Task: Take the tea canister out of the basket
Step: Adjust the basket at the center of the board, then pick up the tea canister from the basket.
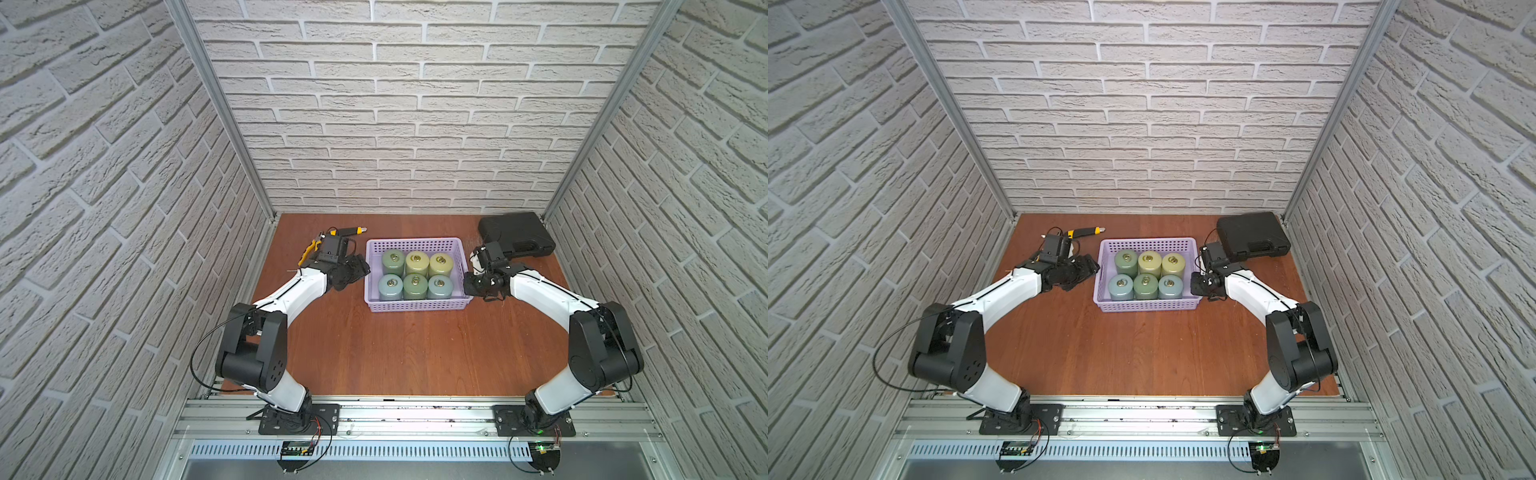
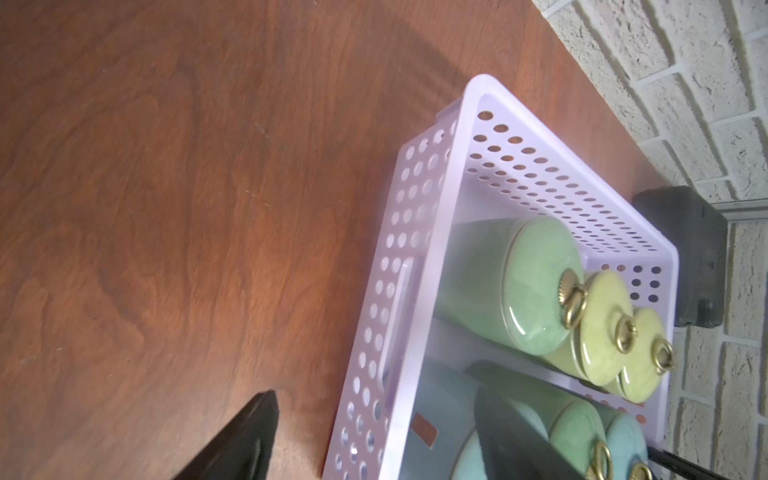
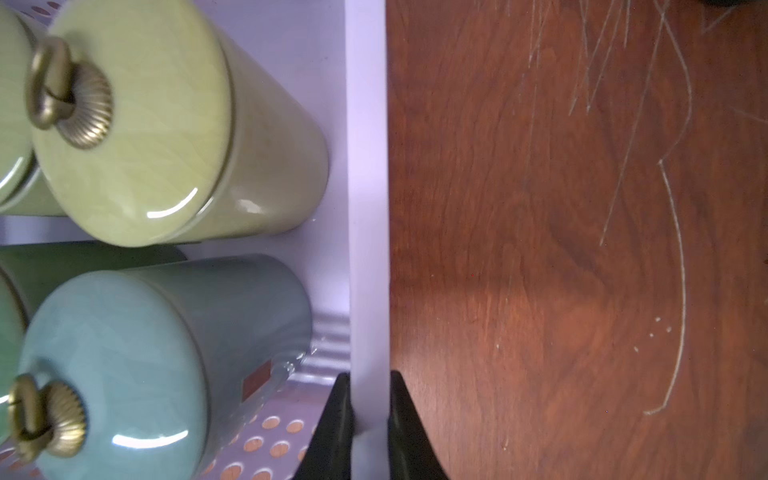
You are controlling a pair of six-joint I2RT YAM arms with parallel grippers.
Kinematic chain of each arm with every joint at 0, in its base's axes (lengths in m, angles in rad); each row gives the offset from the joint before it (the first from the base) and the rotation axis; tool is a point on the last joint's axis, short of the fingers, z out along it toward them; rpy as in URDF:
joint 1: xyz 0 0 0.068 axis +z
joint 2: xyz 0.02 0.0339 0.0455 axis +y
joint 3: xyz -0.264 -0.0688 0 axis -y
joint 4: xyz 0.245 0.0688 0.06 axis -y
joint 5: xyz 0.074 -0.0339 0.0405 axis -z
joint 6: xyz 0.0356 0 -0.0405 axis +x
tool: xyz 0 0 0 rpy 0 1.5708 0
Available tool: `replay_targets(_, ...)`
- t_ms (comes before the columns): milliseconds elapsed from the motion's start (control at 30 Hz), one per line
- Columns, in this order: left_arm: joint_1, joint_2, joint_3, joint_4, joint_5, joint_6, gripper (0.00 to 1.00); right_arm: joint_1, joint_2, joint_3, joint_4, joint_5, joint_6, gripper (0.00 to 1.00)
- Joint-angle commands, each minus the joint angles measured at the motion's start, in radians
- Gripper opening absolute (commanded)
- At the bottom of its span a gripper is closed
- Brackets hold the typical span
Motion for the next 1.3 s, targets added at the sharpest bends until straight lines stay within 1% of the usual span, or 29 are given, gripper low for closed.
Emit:
replay_targets(0,-0.013,-0.019,0.013,0.005,-0.006,0.018,0.80,-0.024,-0.052,-0.001,-0.014,0.084,0.023,0.06)
replay_targets(167,-0.027,-0.042,0.025,-0.026,-0.032,0.041,0.82,-0.024,-0.058,-0.005,-0.021,0.082,0.037,0.07)
replay_targets(333,-0.046,-0.061,0.059,-0.077,-0.060,0.091,0.83,-0.024,-0.064,-0.011,-0.022,0.087,0.041,0.09)
replay_targets(367,-0.052,-0.063,0.069,-0.090,-0.066,0.108,0.84,-0.024,-0.065,-0.009,-0.024,0.087,0.041,0.12)
replay_targets(433,-0.070,-0.062,0.099,-0.124,-0.075,0.145,0.87,-0.024,-0.070,-0.006,-0.024,0.087,0.041,0.22)
replay_targets(567,-0.122,-0.043,0.174,-0.202,-0.103,0.254,0.92,-0.024,-0.088,0.000,-0.028,0.084,0.038,0.47)
replay_targets(600,-0.134,-0.037,0.197,-0.222,-0.110,0.279,0.94,-0.024,-0.095,0.001,-0.031,0.081,0.034,0.52)
replay_targets(733,-0.174,-0.017,0.253,-0.278,-0.127,0.359,0.98,-0.024,-0.128,0.002,-0.049,0.064,0.014,0.67)
replay_targets(833,-0.198,-0.002,0.286,-0.316,-0.142,0.412,0.98,-0.024,-0.175,-0.005,-0.068,0.058,-0.010,0.79)
replay_targets(933,-0.216,0.016,0.315,-0.352,-0.153,0.459,0.98,-0.024,-0.231,-0.016,-0.088,0.044,-0.046,0.93)
replay_targets(1000,-0.224,0.033,0.334,-0.378,-0.149,0.490,0.98,-0.024,-0.264,-0.023,-0.106,0.024,-0.074,0.96)
replay_targets(1267,-0.259,0.090,0.397,-0.462,-0.114,0.635,0.98,-0.024,-0.396,-0.079,-0.141,-0.032,-0.154,0.98)
